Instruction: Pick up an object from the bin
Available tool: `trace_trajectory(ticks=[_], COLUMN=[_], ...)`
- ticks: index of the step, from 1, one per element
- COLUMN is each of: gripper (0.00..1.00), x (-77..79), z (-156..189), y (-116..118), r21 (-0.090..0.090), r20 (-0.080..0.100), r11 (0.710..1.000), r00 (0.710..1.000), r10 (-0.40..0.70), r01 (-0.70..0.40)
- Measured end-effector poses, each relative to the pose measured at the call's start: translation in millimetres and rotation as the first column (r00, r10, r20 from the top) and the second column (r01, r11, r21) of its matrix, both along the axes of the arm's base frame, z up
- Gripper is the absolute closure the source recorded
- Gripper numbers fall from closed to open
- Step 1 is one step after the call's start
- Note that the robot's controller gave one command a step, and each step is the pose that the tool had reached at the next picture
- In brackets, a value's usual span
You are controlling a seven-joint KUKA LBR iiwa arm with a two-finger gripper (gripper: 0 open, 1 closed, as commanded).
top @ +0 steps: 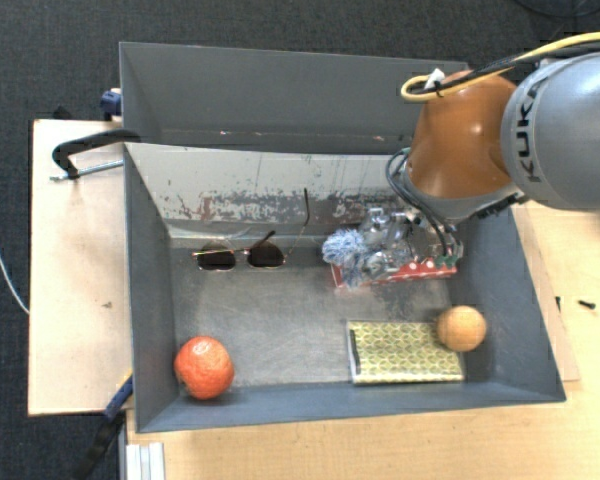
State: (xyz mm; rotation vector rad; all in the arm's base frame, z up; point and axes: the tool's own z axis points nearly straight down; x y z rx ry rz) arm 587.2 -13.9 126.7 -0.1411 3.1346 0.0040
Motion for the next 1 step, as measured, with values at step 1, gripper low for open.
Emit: trace_trajectory(ticks=[1], gripper=[1.00], x=[1.2], z=[16.4], y=[-0.3], r21=[-0.001], r20=[0.004], r11=[1.000], r00=[1.000], r10=[-0.001], r01=[0.001])
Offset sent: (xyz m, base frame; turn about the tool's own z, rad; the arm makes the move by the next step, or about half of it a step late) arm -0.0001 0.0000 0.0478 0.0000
